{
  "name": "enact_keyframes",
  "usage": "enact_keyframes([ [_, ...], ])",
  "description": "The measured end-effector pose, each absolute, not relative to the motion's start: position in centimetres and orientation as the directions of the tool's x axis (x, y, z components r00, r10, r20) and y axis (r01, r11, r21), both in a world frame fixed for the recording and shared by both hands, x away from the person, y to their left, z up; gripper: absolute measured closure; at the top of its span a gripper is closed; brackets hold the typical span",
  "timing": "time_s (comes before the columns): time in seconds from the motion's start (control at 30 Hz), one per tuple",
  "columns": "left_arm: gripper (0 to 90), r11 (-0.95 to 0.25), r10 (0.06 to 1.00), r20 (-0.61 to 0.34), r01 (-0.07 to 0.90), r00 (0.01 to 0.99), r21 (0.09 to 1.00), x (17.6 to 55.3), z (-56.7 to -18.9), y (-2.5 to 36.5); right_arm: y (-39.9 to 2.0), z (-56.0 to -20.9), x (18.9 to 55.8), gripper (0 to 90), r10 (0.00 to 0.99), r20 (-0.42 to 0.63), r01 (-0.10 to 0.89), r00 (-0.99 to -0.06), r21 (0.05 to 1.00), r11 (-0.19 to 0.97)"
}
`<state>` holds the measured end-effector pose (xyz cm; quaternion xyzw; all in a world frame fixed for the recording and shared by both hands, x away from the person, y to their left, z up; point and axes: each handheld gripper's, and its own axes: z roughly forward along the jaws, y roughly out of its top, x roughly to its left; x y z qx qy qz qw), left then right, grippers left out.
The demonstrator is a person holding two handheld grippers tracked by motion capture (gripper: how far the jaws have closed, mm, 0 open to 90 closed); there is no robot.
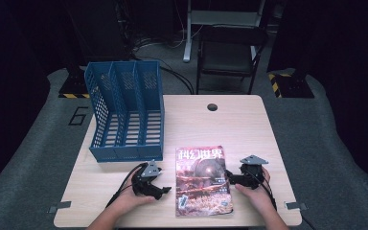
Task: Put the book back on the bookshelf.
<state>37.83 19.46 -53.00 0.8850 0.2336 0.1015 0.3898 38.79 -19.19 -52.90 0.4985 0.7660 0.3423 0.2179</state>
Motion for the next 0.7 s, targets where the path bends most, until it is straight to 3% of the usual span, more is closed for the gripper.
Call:
enact_keyframes([
  [0.6,14.6,-0.589,0.5,0.0,0.34,0.866,0.733,37.8,-52.94,19.4,-18.91,-52.7,38.75,14.9,0.923,0.012,0.631,-0.385,0.733,0.254],
  [0.7,14.5,-0.591,0.501,0.003,0.339,0.866,0.732,37.83,-52.95,19.35,-18.72,-52.35,38.63,20.1,0.924,0.01,0.651,-0.381,0.713,0.261],
])
